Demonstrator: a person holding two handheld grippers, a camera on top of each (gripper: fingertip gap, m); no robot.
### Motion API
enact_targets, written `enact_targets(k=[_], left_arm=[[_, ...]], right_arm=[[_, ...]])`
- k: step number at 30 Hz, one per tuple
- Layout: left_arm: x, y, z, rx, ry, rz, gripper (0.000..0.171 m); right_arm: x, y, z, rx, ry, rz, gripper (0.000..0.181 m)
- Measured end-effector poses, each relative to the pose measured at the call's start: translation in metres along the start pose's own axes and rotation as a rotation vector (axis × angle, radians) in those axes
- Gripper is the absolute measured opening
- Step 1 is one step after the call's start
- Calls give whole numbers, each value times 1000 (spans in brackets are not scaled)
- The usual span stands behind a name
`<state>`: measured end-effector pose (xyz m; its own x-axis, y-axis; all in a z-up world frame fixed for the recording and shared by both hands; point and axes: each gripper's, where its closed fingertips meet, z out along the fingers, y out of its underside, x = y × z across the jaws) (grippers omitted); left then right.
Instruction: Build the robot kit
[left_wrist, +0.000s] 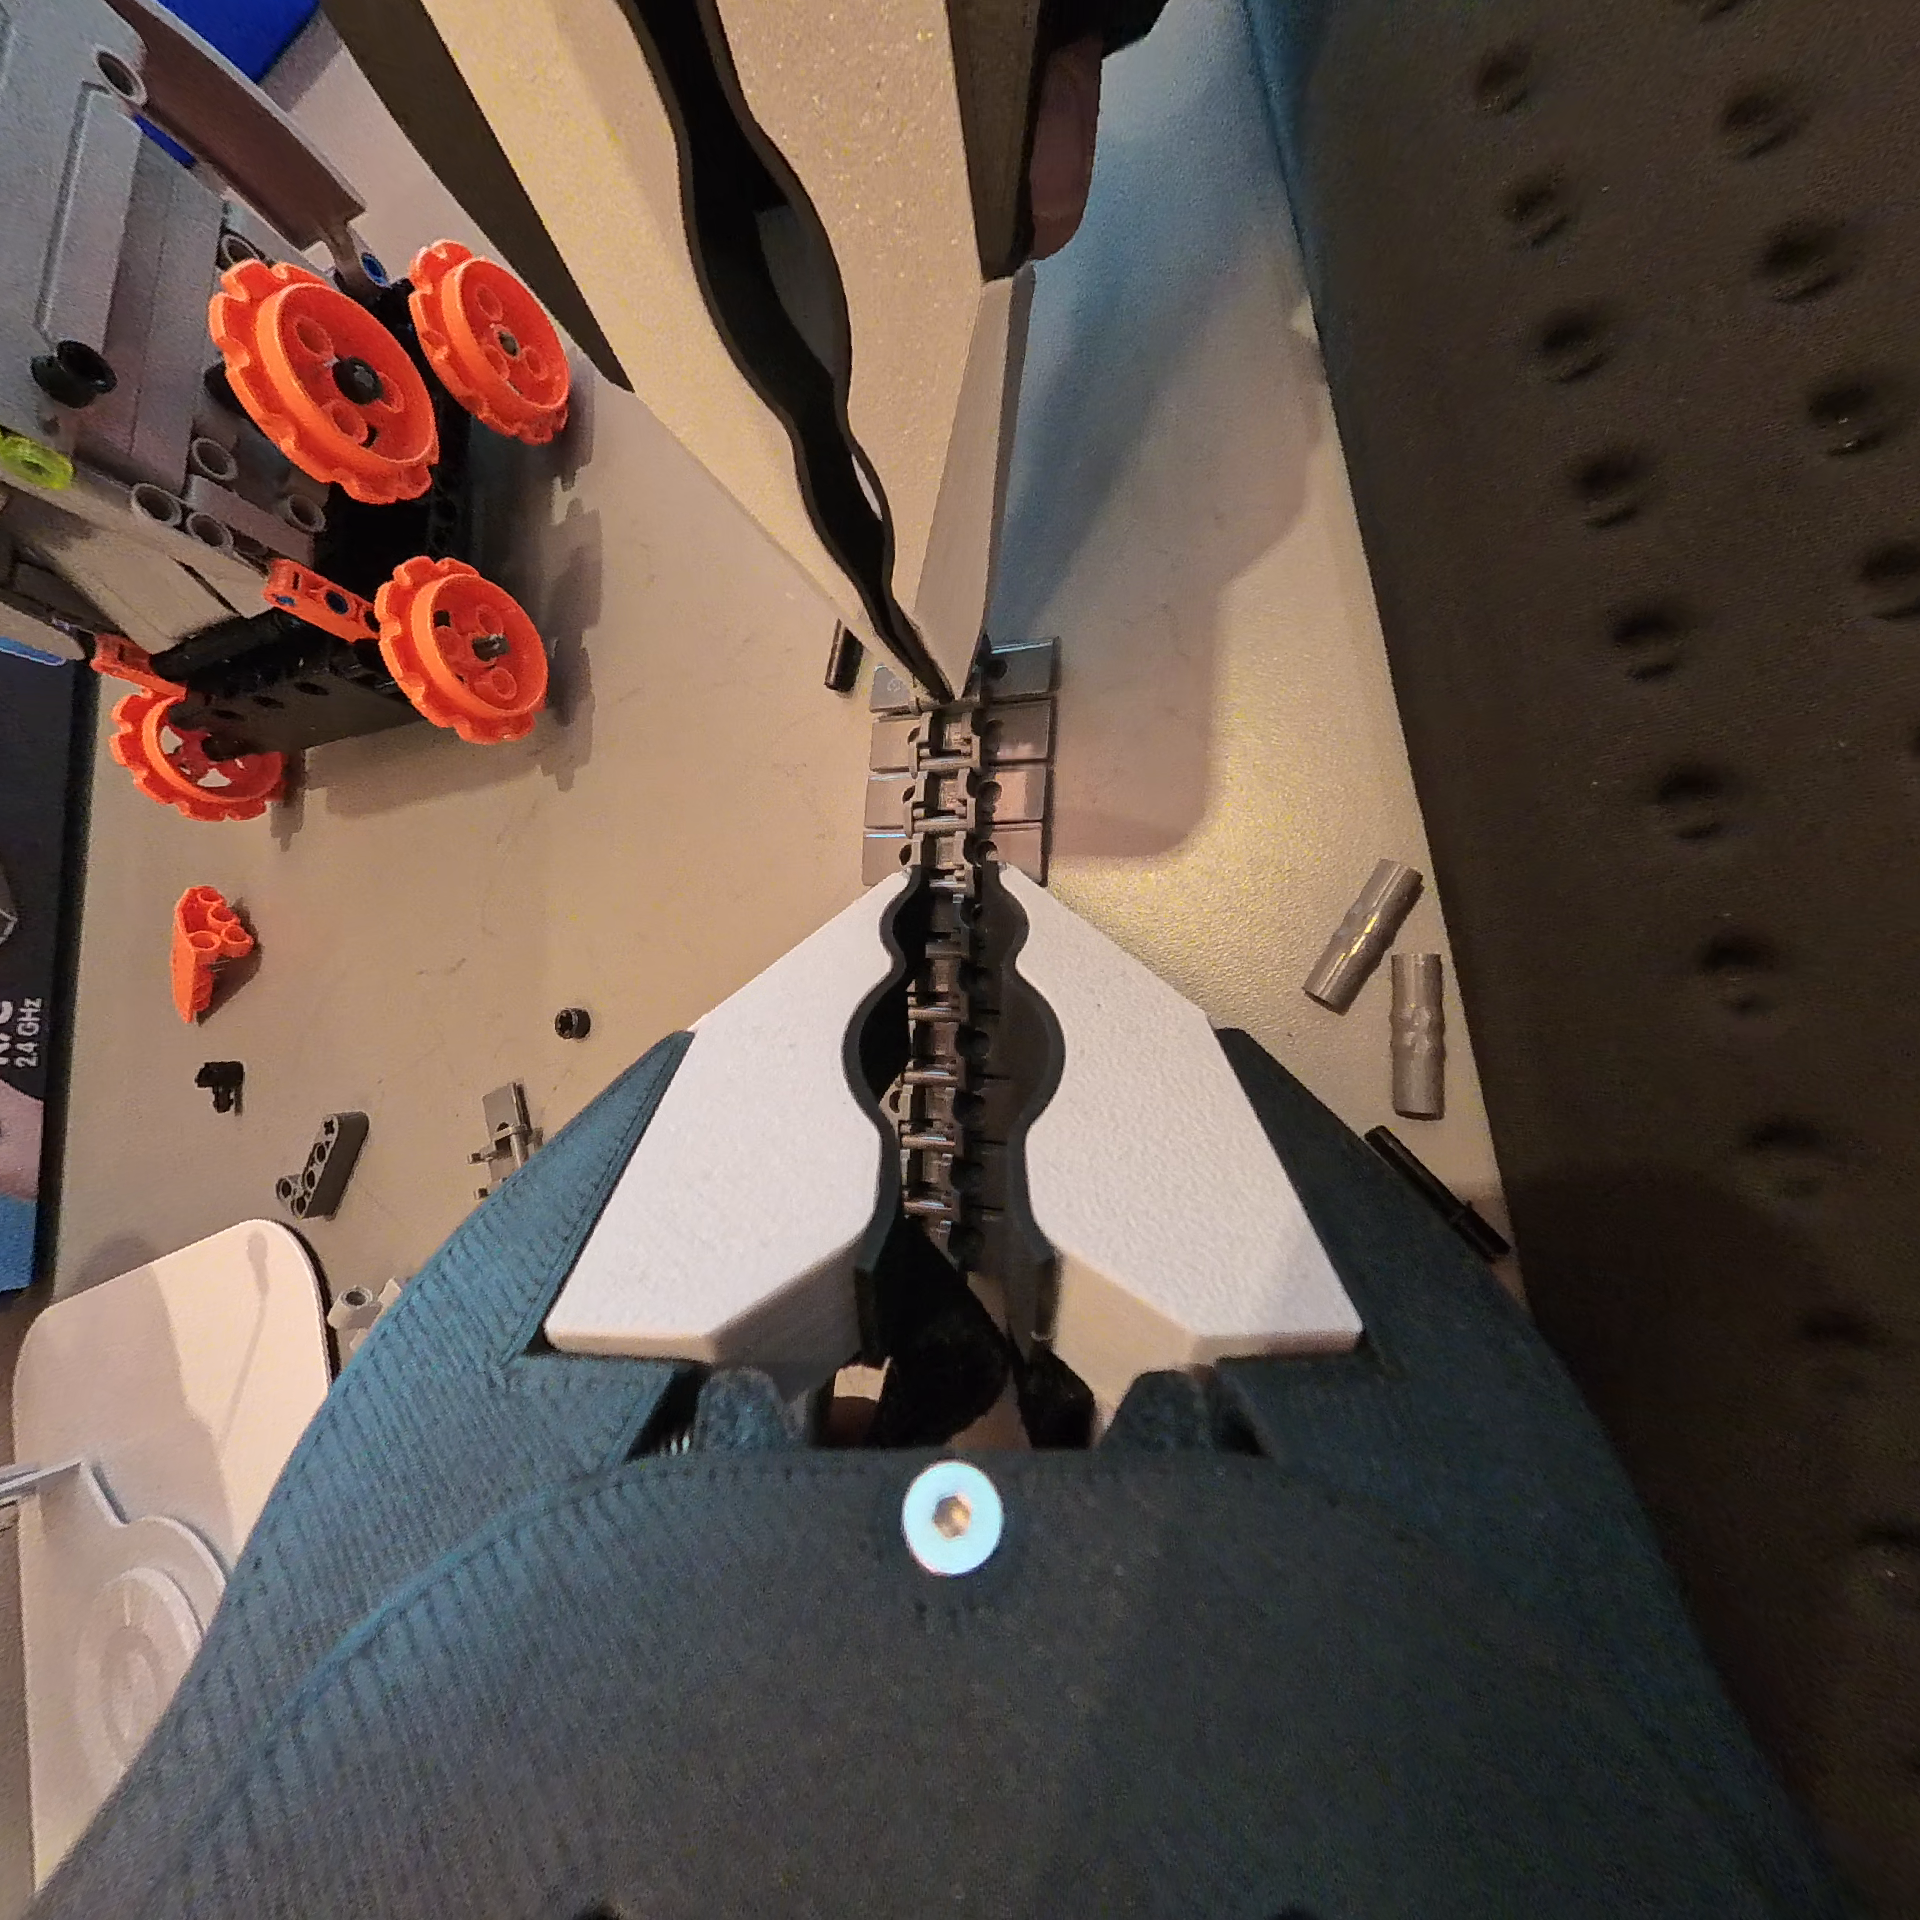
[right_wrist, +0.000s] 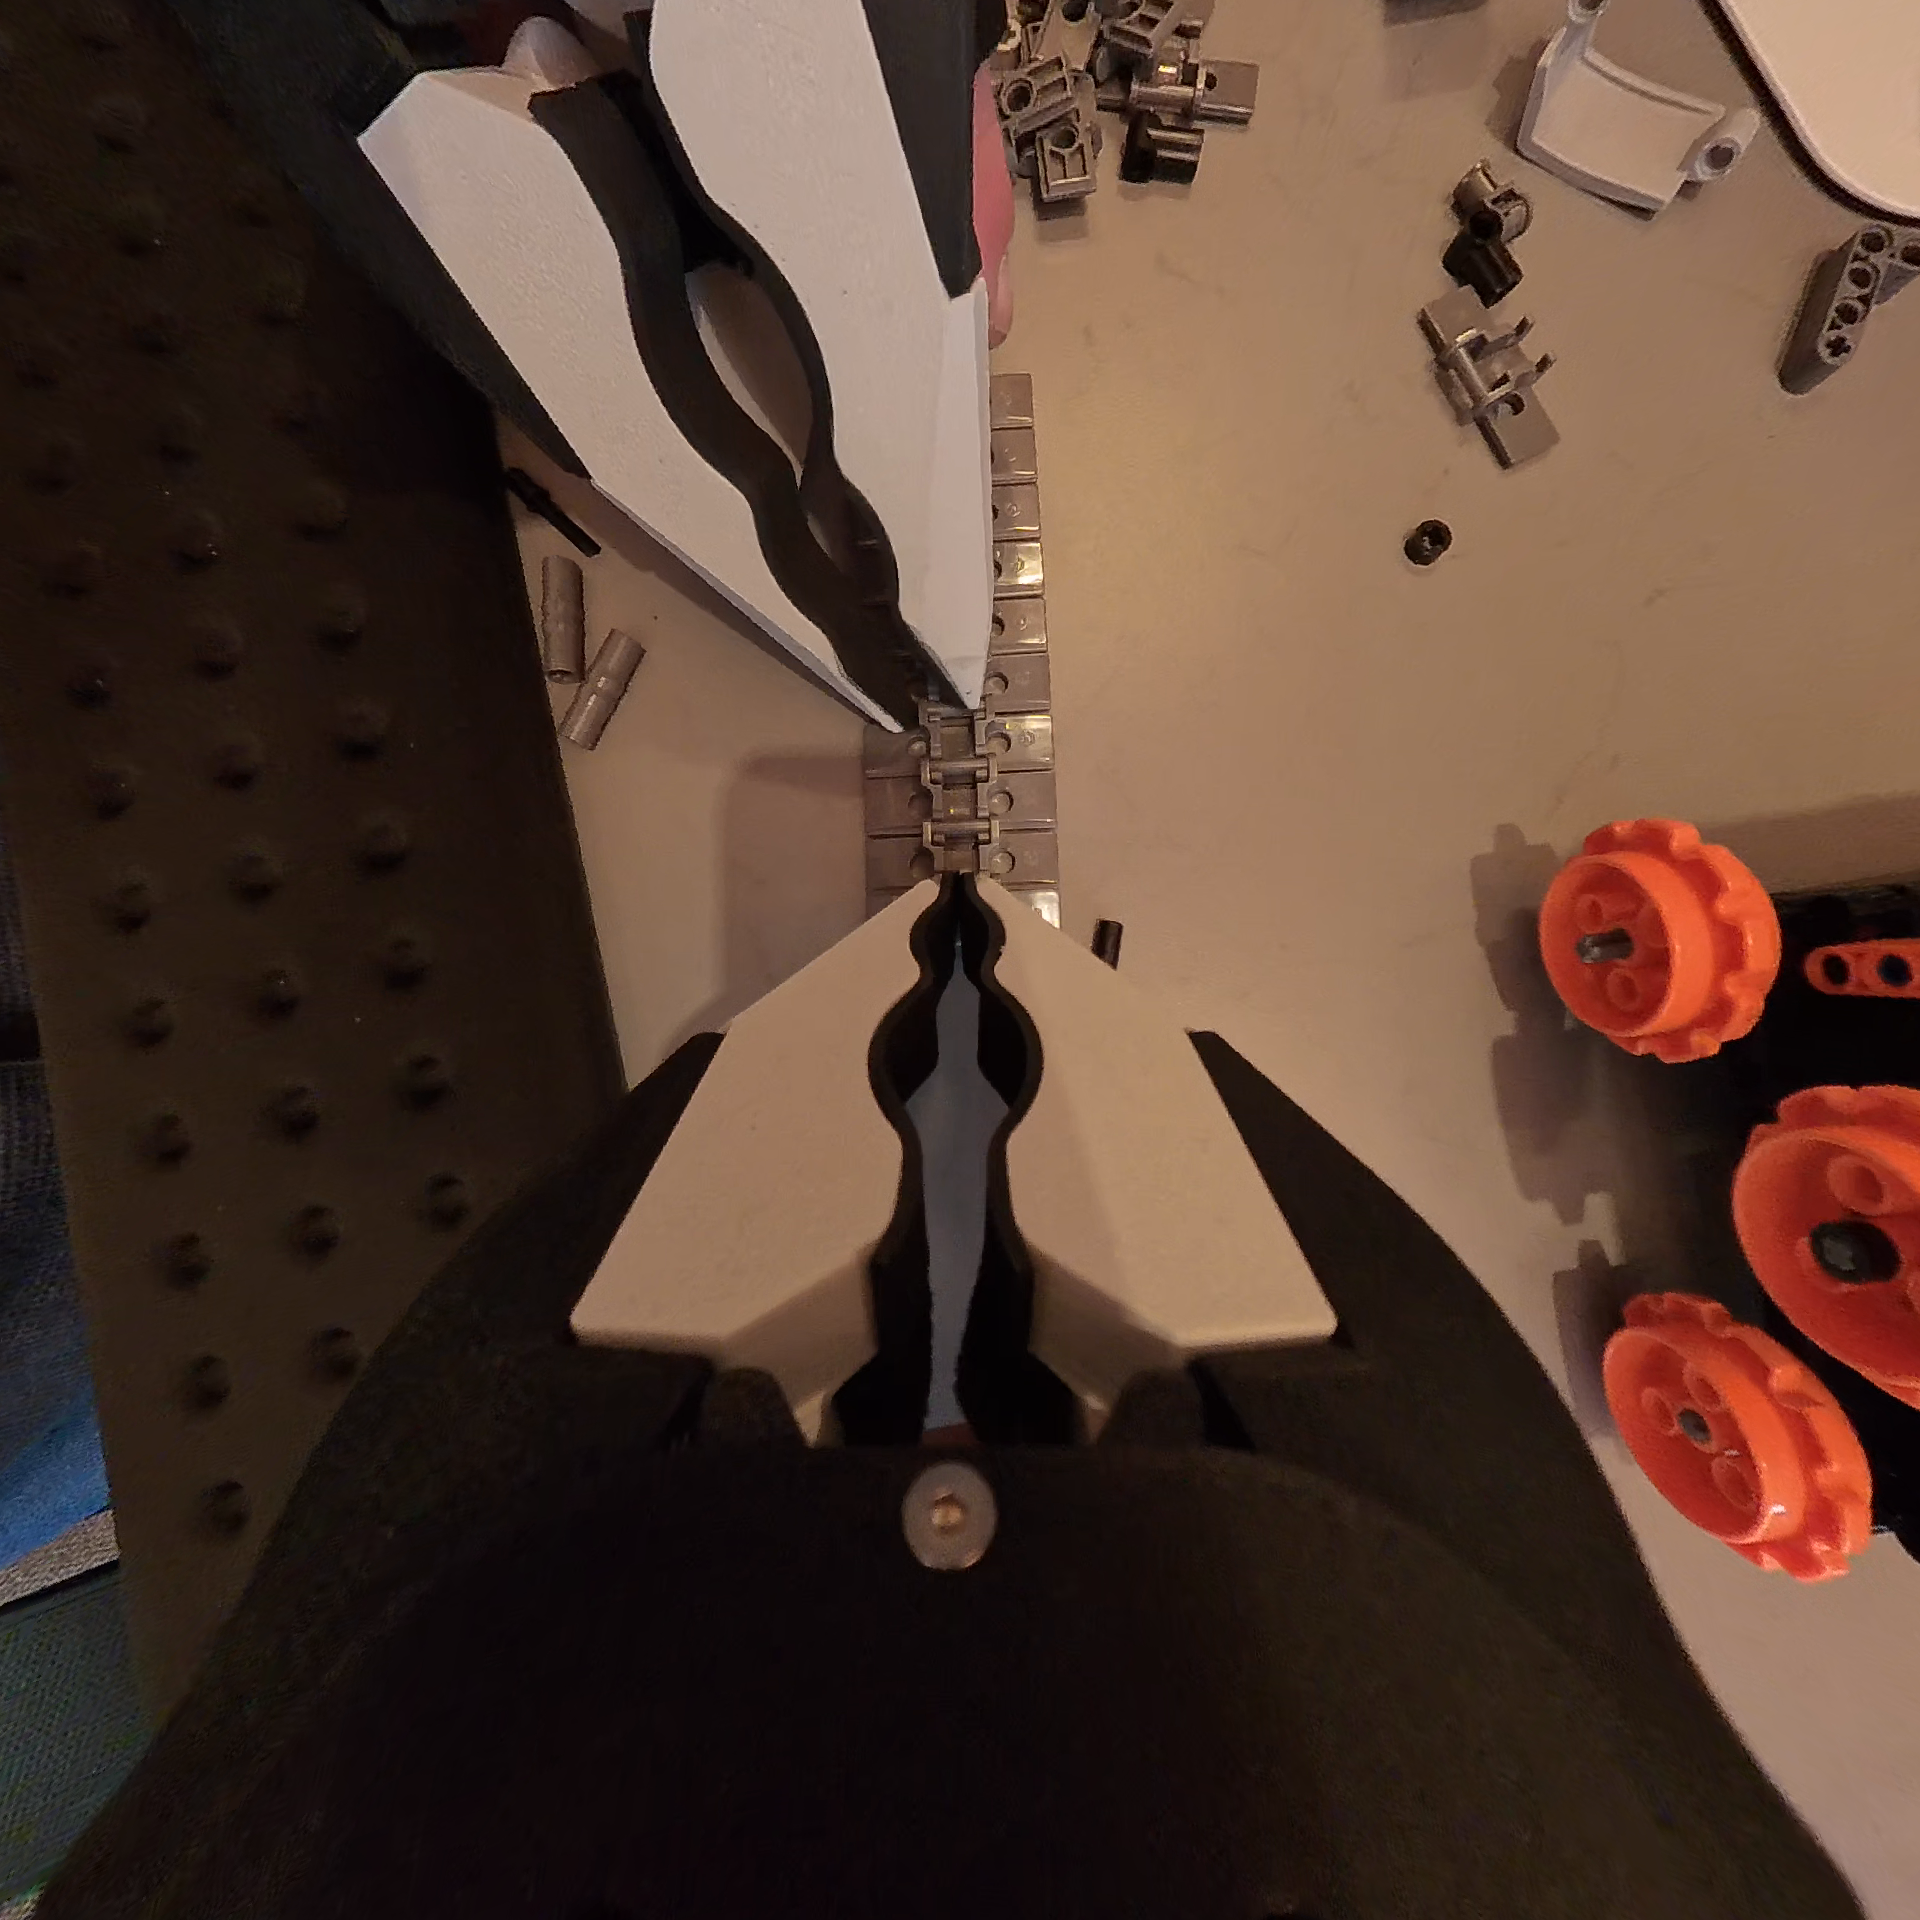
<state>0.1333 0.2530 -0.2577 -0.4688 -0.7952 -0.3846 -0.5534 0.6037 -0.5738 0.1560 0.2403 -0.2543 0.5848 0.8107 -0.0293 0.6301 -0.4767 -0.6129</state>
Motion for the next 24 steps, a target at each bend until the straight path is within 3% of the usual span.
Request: enact_targets(k=[10, 16, 24], left_arm=[[-1, 3, -2, -15, 9, -15, 11], [5, 38, -30, -130, 90, -59, 19], [10, 39, -33, -127, 110, -67, 20]], right_arm=[[0, 2, 1, -130, 18, -59, 0], [1, 1, 2, -247, 1, -117, 0], [1, 2, 3, -437, -28, -193, 0]])
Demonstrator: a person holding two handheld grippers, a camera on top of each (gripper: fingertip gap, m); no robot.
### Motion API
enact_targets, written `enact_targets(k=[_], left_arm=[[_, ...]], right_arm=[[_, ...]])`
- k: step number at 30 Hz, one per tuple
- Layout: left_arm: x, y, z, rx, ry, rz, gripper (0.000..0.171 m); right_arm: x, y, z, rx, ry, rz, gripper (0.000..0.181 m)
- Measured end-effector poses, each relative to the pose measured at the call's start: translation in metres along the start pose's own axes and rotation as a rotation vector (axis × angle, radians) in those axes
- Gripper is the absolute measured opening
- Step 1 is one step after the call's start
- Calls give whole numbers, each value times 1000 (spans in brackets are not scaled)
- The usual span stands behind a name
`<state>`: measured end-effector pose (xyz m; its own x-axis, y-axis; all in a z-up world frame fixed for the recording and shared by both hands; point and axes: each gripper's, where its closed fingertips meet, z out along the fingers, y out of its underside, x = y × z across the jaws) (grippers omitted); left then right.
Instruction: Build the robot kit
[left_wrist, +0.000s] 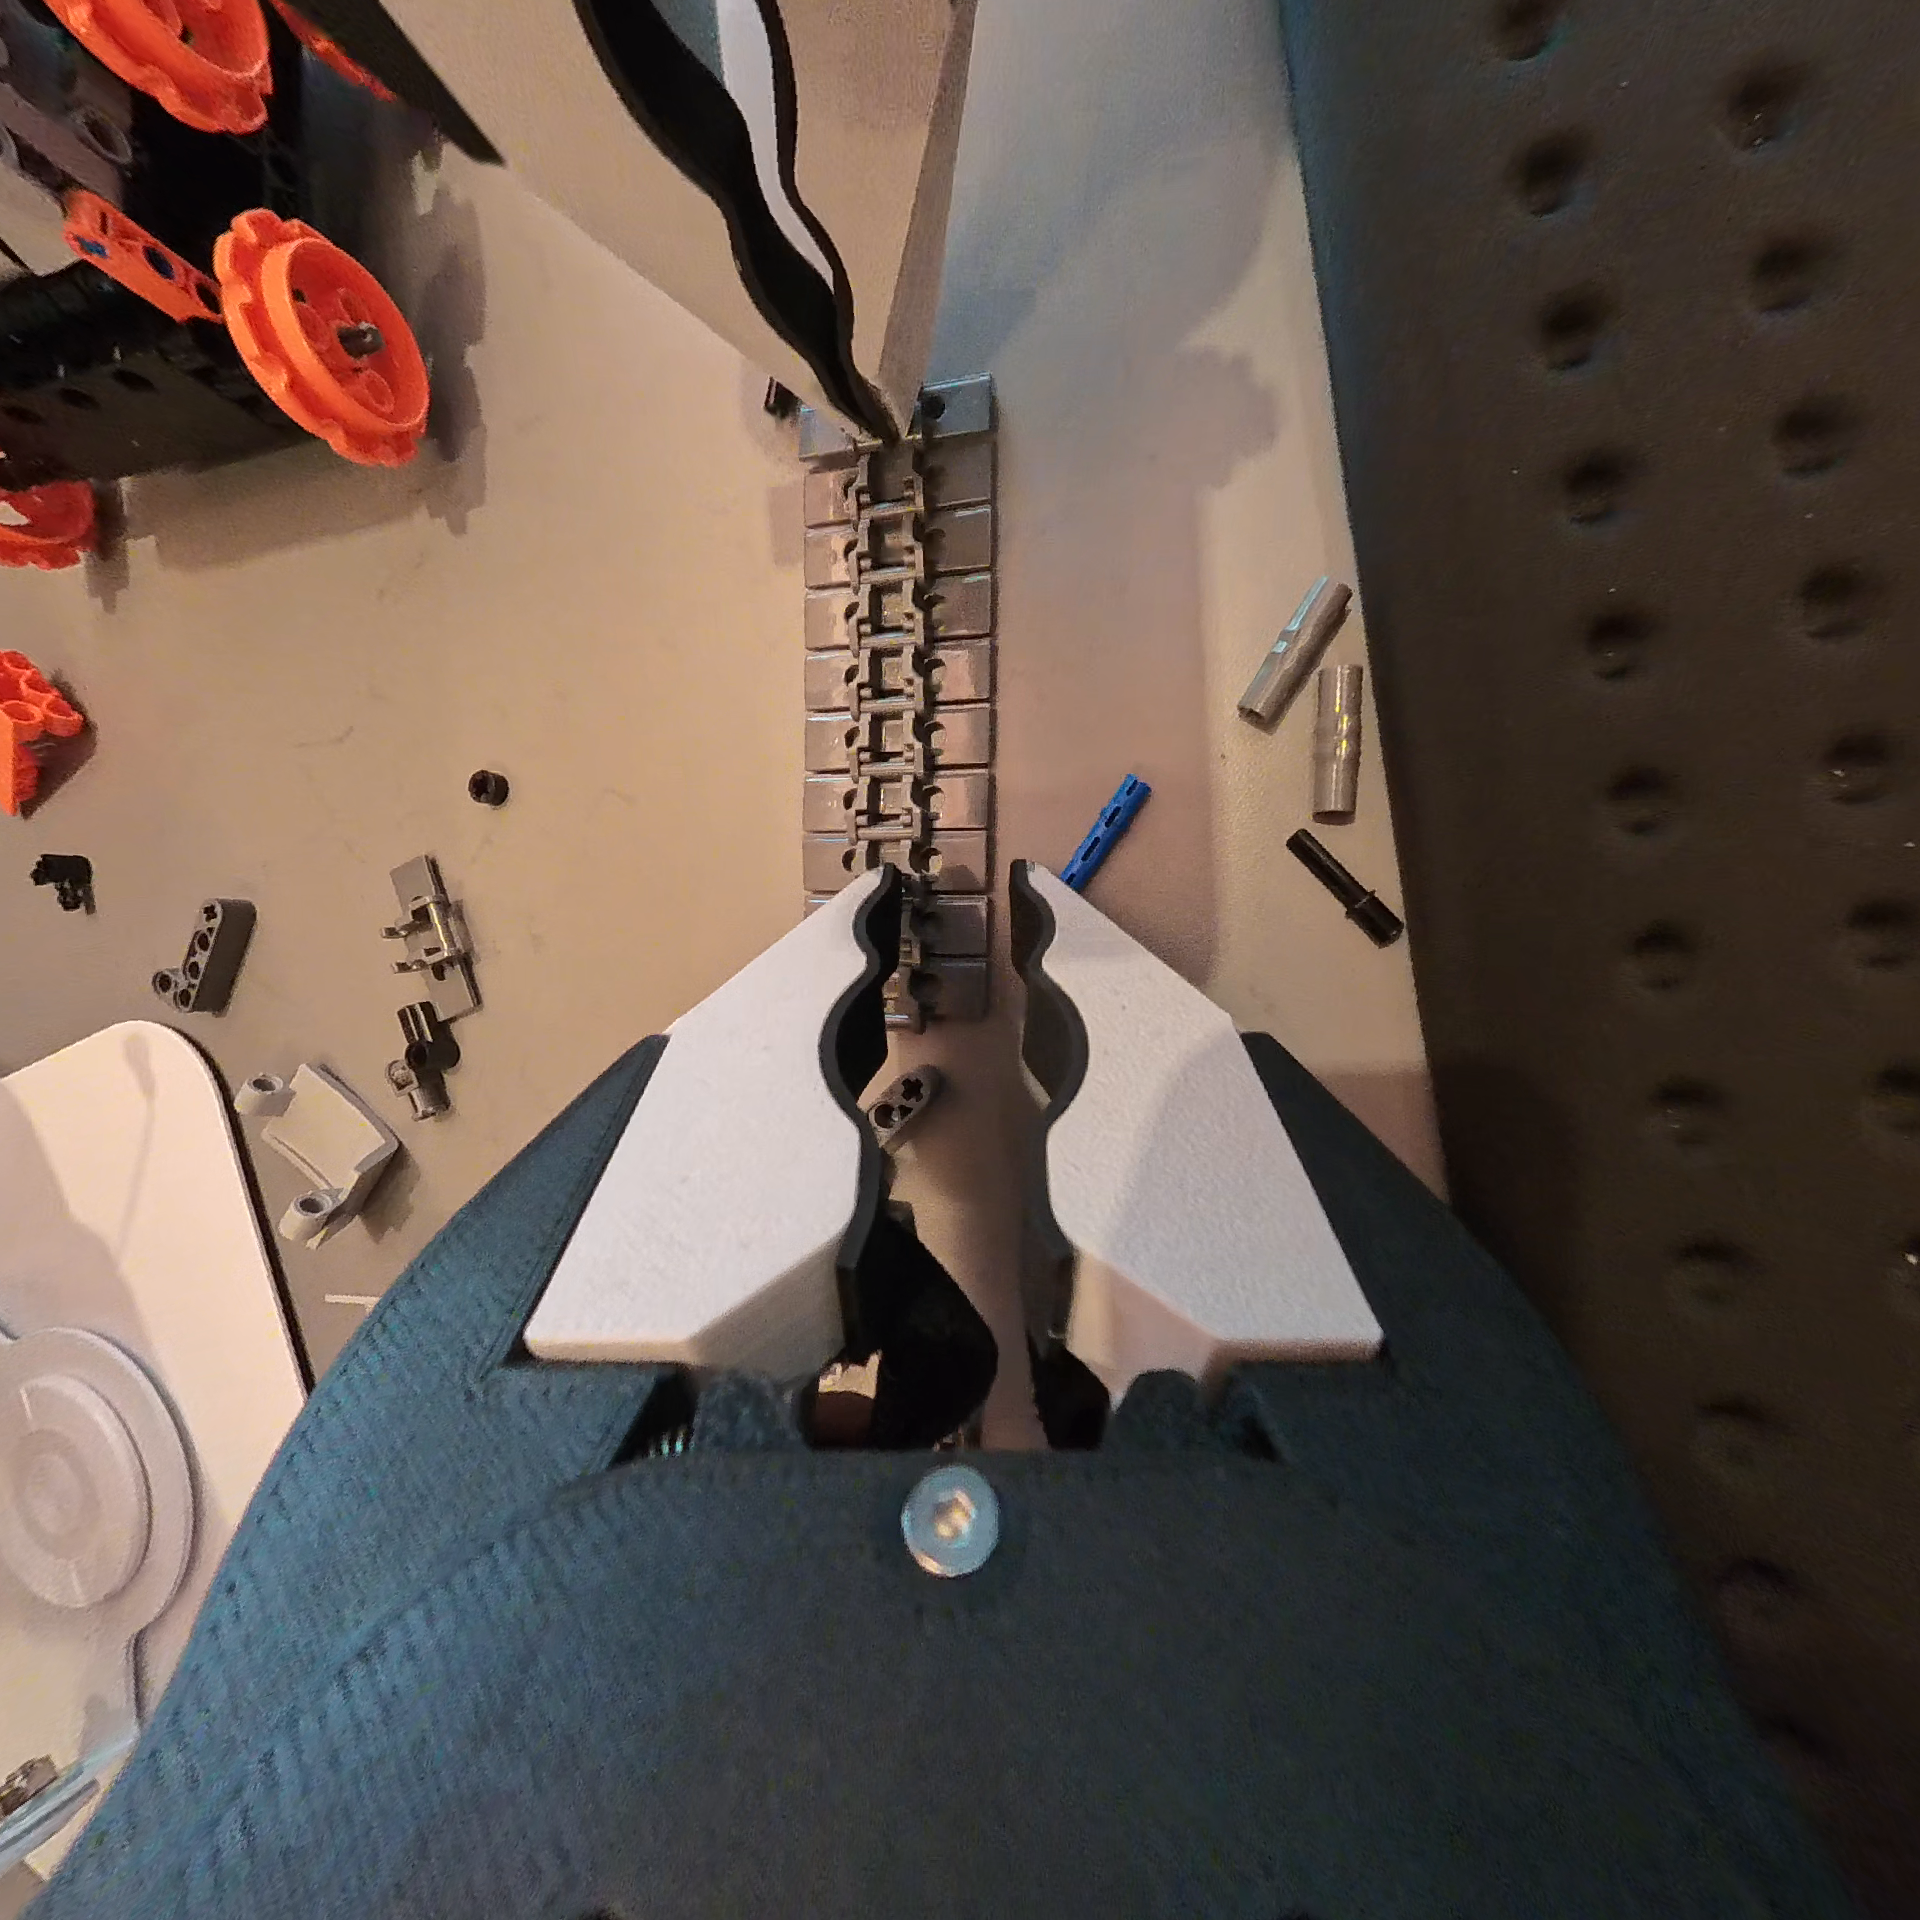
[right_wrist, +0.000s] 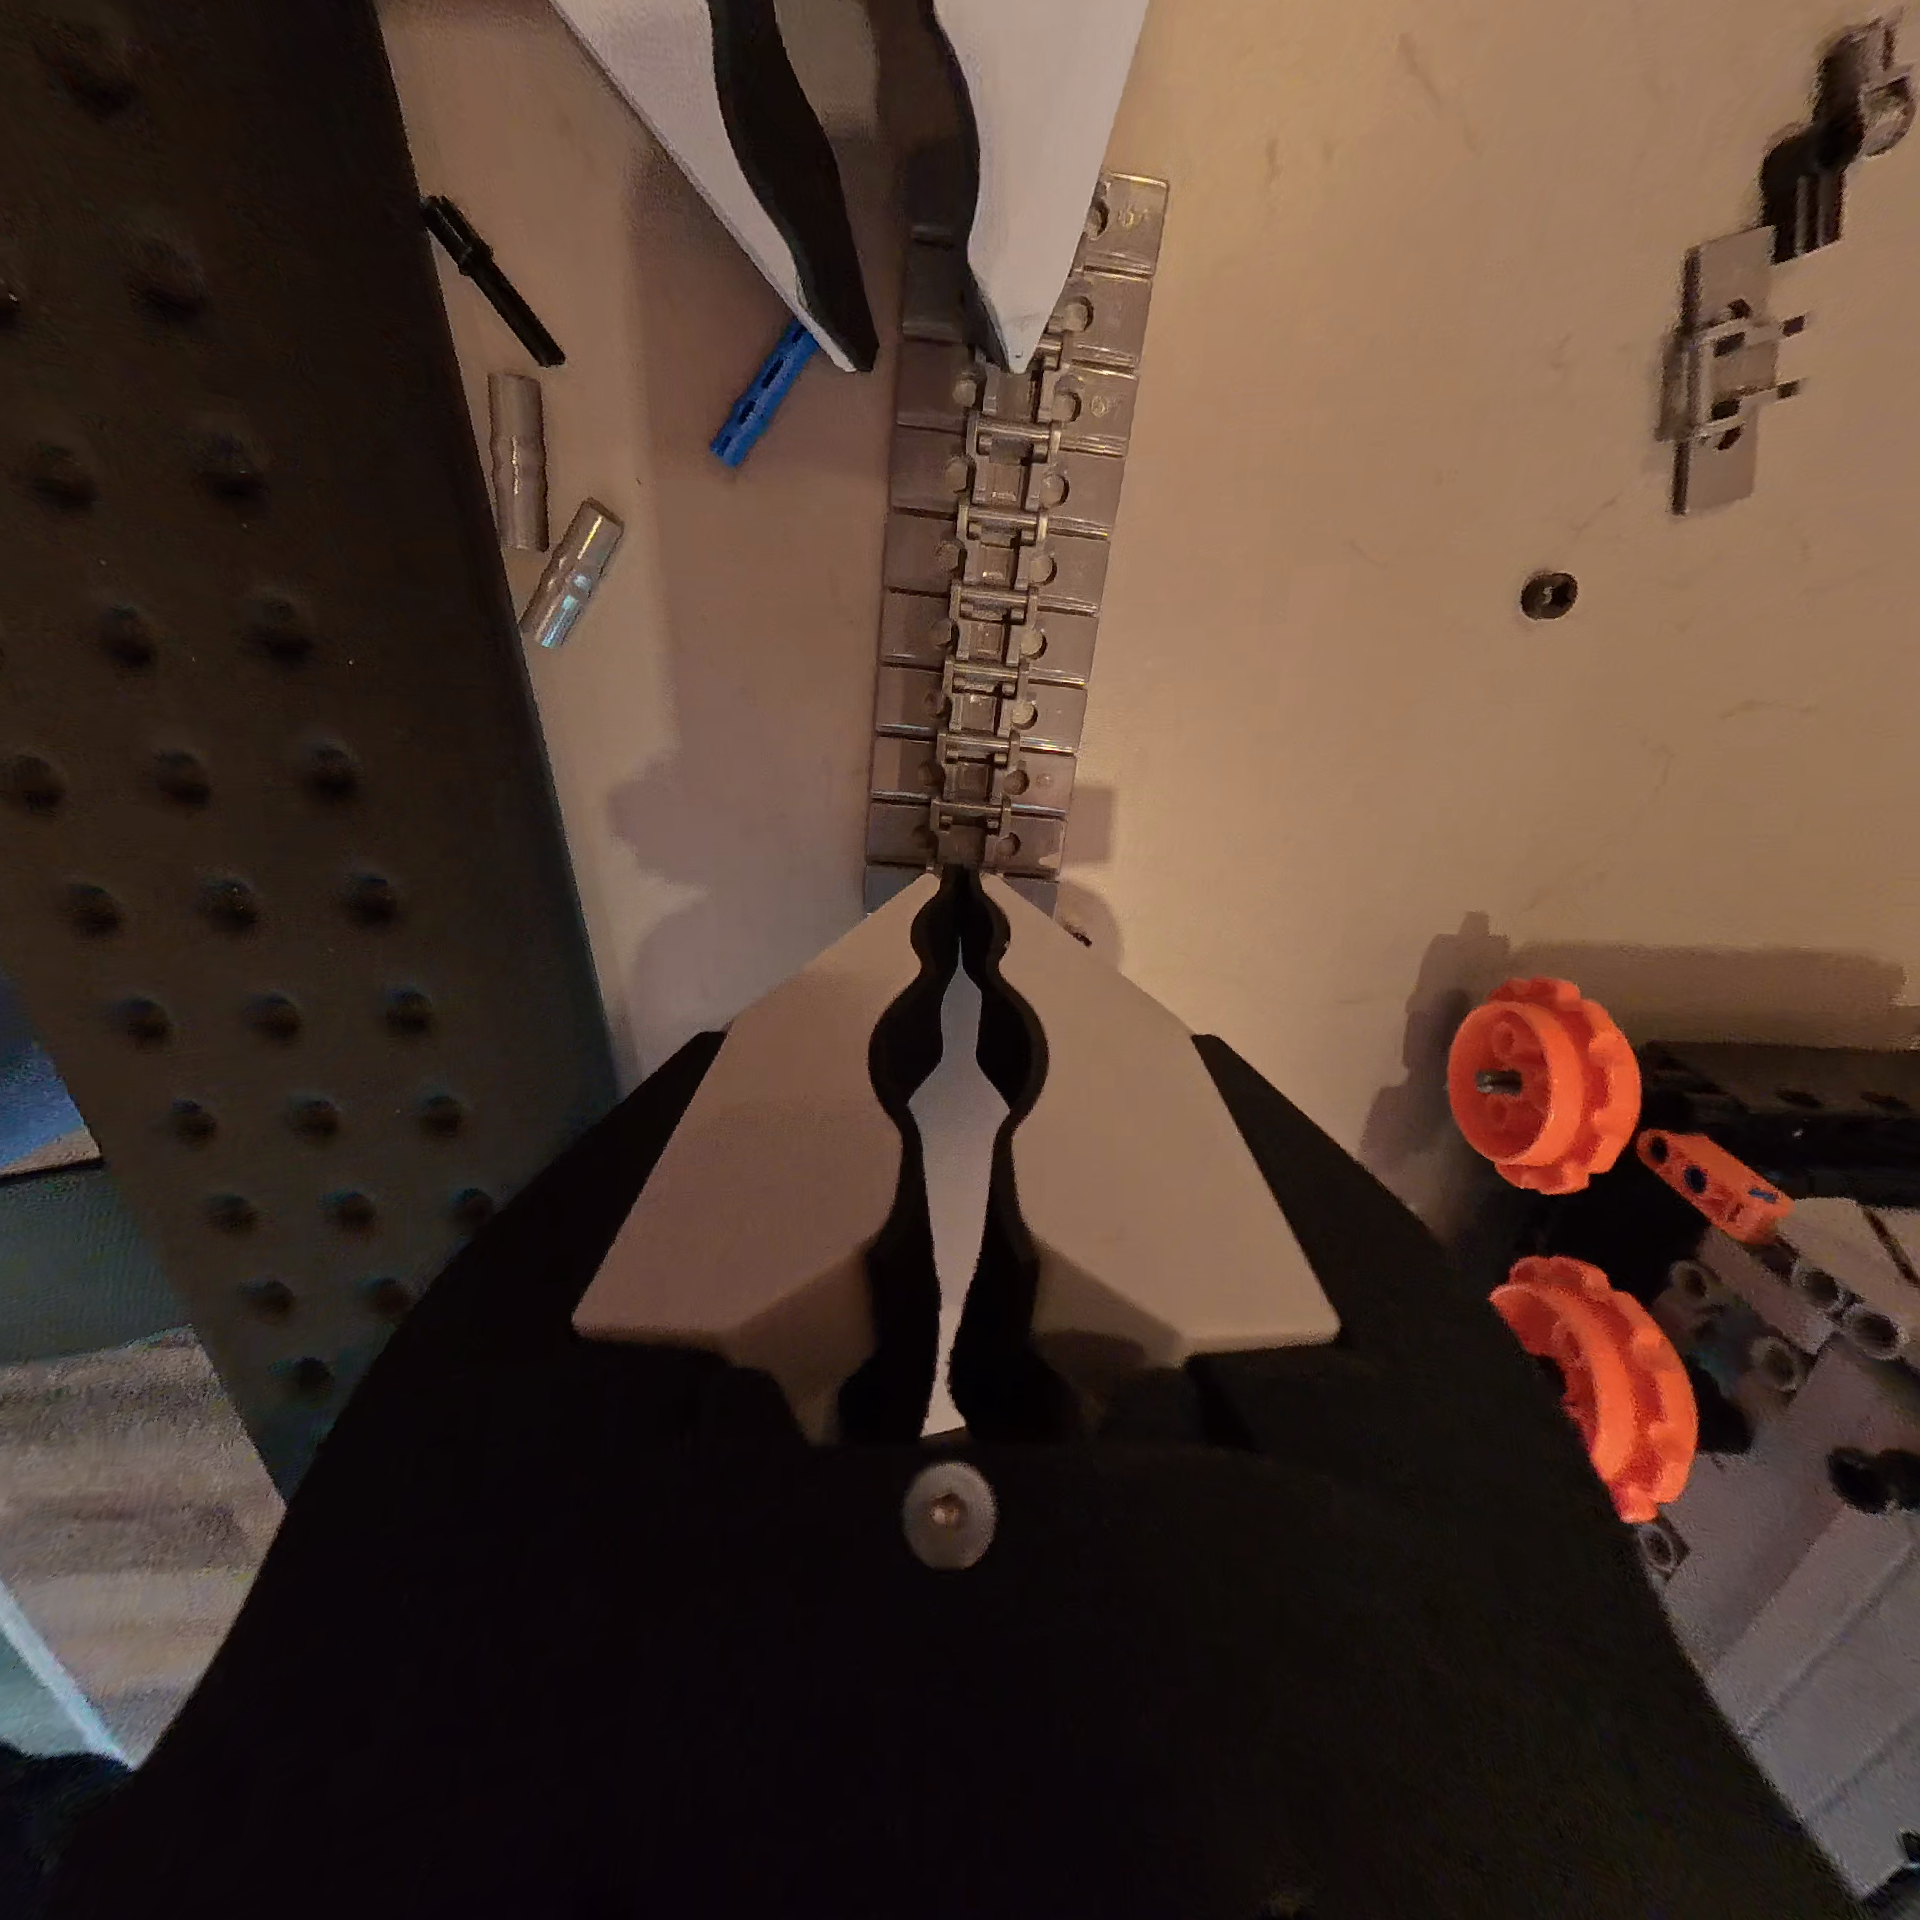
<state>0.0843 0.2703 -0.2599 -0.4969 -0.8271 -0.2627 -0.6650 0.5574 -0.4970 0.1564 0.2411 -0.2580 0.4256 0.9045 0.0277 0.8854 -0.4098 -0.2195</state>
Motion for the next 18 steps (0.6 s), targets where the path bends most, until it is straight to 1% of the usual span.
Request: enact_targets(k=[2, 5, 8, 10, 14, 16, 18], left_arm=[[1, 0, 0, 6, -2, 1, 20], [2, -1, 0, 13, -7, 7, 18], [2, -2, 0, 12, -14, 15, 17], [-1, 2, -3, 3, -29, 16, 23], [-15, 8, -29, 36, -90, -36, 23], [-21, 19, -47, 29, -125, -79, 22], [-22, 36, -64, -1, -157, -116, 21]], right_arm=[[0, 2, 1, -40, -29, -8, 0], [0, 1, 2, -62, -79, -9, 0], [0, 1, 1, -73, -78, -10, 0], [0, 0, 1, -30, -91, 0, 0], [0, -6, -8, 110, -63, 35, 7], [-1, -7, -17, 175, -57, 39, 7], [0, -5, -25, 221, -33, 42, 7]])
